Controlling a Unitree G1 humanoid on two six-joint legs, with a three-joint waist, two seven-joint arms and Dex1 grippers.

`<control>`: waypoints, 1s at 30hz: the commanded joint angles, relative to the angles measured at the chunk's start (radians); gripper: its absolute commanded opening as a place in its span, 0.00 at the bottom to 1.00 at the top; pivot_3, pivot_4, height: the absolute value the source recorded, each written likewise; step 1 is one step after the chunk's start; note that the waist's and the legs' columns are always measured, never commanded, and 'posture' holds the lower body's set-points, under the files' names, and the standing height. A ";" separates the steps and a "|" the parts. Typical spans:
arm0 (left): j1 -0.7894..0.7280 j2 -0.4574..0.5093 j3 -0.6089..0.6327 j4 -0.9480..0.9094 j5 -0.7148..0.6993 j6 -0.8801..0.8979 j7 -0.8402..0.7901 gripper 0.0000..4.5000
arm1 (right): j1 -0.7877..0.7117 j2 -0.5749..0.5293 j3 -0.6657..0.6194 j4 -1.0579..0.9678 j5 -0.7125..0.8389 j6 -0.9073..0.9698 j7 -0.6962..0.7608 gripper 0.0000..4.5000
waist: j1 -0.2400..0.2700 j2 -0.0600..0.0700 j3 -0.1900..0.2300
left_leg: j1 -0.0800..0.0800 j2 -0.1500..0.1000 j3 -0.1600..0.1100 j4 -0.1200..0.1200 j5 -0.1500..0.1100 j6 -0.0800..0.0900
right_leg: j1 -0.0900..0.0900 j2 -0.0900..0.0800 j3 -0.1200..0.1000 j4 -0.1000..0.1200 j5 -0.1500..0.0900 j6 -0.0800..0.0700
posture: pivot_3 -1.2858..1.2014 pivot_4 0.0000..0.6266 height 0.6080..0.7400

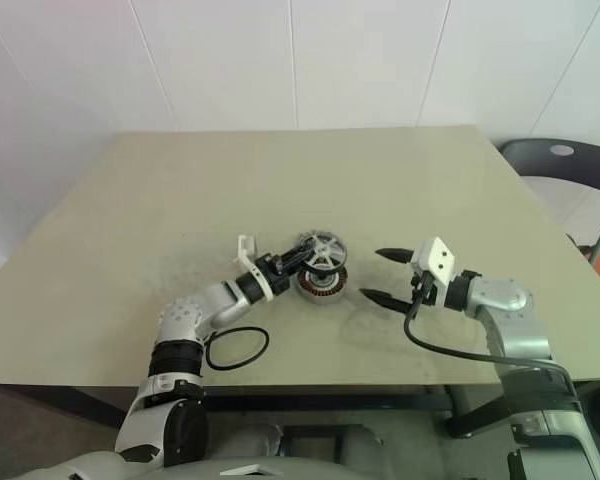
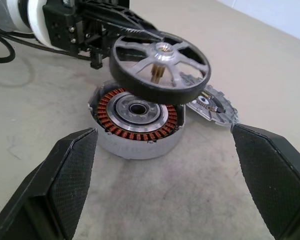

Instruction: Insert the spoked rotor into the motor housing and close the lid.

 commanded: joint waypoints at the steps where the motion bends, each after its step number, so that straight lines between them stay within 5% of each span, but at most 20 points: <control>1: 0.026 -0.005 0.008 -0.011 -0.003 0.020 0.019 0.11 | -0.021 0.004 -0.024 0.001 -0.001 -0.030 -0.007 1.00 | -0.001 0.000 0.000 | 0.000 0.000 0.000 0.000 0.000 0.000 | 0.000 0.000 0.000 0.000 0.000 0.000 | 0.52 0.00 1.00; 30: 0.086 -0.008 0.027 -0.075 -0.003 0.016 0.085 0.11 | -0.014 0.021 -0.014 -0.011 -0.027 -0.051 -0.047 1.00 | -0.002 0.002 -0.001 | 0.001 0.001 0.000 -0.001 -0.001 -0.001 | 0.000 0.001 0.000 0.000 0.000 0.000 | 0.52 0.00 1.00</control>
